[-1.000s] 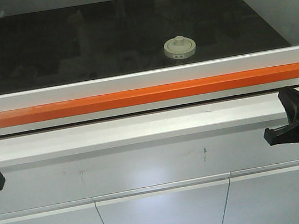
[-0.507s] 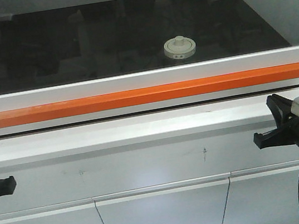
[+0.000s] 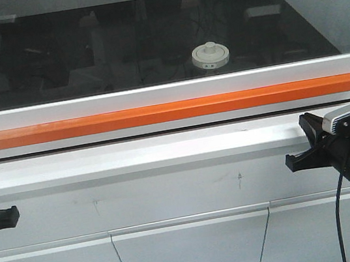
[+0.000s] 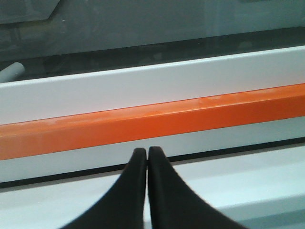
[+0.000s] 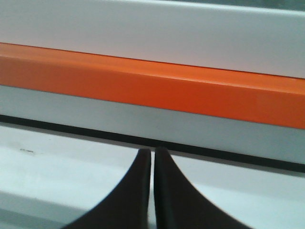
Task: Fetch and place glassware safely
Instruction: 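Hook both grippers under the orange handle bar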
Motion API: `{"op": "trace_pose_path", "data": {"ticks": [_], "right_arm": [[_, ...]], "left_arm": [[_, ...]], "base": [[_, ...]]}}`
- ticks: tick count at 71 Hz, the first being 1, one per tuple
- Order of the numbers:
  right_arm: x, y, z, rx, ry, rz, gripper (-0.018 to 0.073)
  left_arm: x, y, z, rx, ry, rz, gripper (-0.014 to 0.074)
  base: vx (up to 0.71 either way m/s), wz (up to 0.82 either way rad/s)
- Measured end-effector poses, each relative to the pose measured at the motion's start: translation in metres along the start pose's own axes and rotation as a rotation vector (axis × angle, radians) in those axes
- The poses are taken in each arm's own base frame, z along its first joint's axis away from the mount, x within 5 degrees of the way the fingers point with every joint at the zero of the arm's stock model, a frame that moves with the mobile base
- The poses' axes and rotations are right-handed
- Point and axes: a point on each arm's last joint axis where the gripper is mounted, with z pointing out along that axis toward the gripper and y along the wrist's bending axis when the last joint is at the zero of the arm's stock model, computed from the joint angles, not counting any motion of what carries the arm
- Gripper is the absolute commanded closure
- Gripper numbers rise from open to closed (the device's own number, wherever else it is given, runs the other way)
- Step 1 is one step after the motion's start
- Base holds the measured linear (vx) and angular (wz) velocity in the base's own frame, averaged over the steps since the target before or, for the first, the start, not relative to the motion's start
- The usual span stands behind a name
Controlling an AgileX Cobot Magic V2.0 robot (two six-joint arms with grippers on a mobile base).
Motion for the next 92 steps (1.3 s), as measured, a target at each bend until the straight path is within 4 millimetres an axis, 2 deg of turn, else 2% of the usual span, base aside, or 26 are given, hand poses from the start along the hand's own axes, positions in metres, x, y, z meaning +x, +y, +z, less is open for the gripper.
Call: {"op": "trace_pose_path", "data": {"ticks": [54,92], "right_arm": [[0.001,-0.014,0.038,0.072,-0.023,0.011,0.0563],[-0.001,-0.014,0.04,0.073,-0.031,0.01,0.0563]], "left_arm": [[0.0,0.0,0.0,0.0,0.0,0.0,0.0603],[0.002,0.0,0.001,0.002,0.006,0.0,0.0603]], "base": [[0.0,0.0],[0.0,0.0]]}}
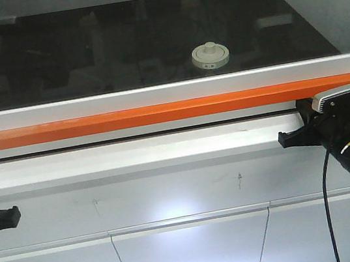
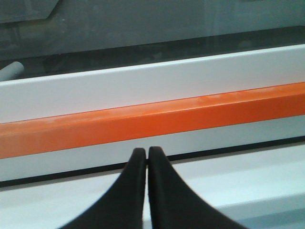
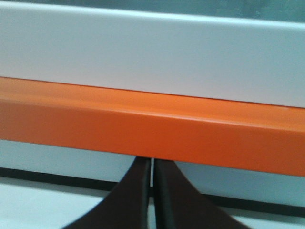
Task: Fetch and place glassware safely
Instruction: 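Hook both grippers under the orange handle bar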
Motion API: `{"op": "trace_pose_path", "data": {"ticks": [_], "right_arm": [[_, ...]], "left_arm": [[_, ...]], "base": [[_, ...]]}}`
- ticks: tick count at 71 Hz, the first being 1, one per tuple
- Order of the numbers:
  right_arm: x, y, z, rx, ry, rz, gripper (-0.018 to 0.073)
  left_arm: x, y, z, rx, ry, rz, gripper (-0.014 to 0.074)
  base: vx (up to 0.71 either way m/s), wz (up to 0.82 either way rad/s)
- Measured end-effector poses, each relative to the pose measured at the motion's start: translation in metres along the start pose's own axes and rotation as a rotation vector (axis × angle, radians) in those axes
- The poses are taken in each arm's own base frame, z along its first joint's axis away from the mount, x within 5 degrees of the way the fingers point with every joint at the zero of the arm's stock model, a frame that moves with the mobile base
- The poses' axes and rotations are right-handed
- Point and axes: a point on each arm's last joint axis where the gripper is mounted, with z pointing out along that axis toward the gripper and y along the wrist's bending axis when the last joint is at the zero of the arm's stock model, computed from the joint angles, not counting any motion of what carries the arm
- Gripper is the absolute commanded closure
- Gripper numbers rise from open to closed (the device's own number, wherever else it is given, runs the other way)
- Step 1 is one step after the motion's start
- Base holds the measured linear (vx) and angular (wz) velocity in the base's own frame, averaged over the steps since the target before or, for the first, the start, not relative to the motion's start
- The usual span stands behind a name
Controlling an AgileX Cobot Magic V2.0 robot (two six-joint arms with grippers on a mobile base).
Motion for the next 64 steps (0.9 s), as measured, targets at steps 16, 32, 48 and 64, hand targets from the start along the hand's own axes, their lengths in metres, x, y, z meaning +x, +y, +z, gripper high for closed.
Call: {"op": "trace_pose_path", "data": {"ticks": [16,32,48,64], "right_arm": [[0.0,0.0,0.0,0.0,0.0,0.0,0.0563],[0.0,0.0,0.0,0.0,0.0,0.0,0.0563],[0.0,0.0,0.0,0.0,0.0,0.0,0.0563],[0.0,0.0,0.0,0.0,-0.001,0.0,0.0563]], "left_arm": [[0.017,-0.001,0.01,0.008,0.078,-0.006,0.0603],[0.02,0.0,0.034,0.01,0.073,-0.01,0.0603],[0.023,0.001,0.059,0.011,0.079,-0.011,0.0603],[0.033,0.001,0.072,0.014,0.118,-0.014,0.0603]], "base": [[0.0,0.0],[0.0,0.0],[0.0,0.0],[0.0,0.0]]}}
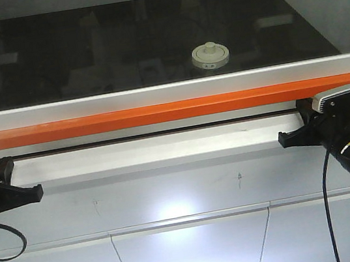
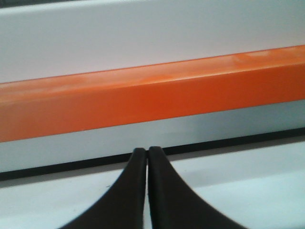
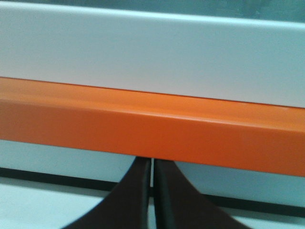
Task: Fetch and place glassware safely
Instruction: 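Hook both grippers under the orange handle bar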
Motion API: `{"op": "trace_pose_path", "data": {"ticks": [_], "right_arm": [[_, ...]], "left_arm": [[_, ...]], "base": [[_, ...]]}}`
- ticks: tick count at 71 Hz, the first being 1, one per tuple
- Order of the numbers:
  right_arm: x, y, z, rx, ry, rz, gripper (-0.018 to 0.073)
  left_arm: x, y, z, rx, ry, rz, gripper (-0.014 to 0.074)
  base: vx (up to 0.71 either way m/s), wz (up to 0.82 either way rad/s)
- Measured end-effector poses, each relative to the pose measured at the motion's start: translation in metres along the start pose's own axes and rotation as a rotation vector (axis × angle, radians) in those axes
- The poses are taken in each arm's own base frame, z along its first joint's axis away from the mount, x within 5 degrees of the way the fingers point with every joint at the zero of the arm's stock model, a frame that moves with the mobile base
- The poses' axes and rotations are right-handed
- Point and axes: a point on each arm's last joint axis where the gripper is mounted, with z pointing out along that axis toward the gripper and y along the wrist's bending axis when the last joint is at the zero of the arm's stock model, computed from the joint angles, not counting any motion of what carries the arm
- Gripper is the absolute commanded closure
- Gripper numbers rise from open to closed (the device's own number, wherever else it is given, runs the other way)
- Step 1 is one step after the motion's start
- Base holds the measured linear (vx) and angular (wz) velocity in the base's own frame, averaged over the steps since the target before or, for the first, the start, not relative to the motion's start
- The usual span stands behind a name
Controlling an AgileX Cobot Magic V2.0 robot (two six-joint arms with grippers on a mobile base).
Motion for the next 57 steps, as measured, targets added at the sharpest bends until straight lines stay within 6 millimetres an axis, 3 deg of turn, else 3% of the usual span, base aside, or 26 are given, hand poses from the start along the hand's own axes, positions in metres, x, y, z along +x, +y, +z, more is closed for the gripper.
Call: {"op": "trace_pose_path", "data": {"ticks": [31,57], "right_arm": [[0.0,0.0,0.0,0.0,0.0,0.0,0.0563],[0.0,0.0,0.0,0.0,-0.002,0.0,0.0563]], "left_arm": [[-0.003,0.008,0.023,-0.073,-0.022,-0.044,0.0603],[-0.006,0.008,0.027,-0.069,-0.037,-0.038,0.0603]], "base": [[0.0,0.0],[0.0,0.0]]}}
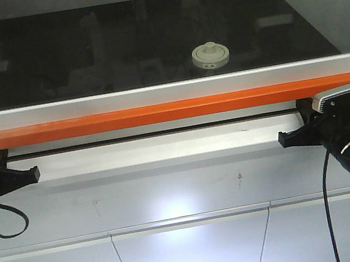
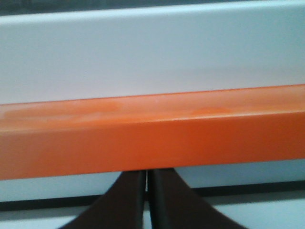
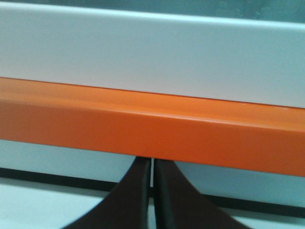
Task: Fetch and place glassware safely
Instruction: 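Hook both grippers under the orange handle bar, then lift the orange handle bar with both grippers to raise the sash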
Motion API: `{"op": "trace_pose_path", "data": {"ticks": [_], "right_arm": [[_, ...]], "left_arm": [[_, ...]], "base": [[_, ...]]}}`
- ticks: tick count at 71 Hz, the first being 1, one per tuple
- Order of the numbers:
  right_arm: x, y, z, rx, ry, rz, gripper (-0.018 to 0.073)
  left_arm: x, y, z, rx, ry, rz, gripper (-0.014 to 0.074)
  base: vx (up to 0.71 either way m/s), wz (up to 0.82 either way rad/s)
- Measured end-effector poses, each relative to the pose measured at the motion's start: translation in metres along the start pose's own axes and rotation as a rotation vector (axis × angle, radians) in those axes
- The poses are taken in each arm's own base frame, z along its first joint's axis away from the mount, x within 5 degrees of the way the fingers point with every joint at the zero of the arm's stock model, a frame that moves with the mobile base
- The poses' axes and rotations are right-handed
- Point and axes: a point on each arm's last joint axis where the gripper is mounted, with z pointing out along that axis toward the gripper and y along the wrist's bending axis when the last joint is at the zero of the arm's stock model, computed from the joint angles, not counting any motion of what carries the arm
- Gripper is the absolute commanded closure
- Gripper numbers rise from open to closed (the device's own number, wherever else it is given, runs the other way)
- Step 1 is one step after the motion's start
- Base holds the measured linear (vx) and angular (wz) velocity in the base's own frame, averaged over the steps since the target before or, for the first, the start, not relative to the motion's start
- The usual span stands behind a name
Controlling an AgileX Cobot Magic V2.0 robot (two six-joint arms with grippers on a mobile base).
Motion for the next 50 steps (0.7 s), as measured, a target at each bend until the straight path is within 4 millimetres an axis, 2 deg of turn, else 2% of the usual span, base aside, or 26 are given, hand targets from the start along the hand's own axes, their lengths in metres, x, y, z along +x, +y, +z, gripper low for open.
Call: {"op": "trace_pose_path", "data": {"ticks": [50], "right_arm": [[-0.0009,0.0,0.0,0.0,-0.01,0.0,0.0563]], "left_arm": [[-0.003,-0.0011,-0.0016,0.02,0.003,0.008,0.0603]], "base": [[0.0,0.0]]}}
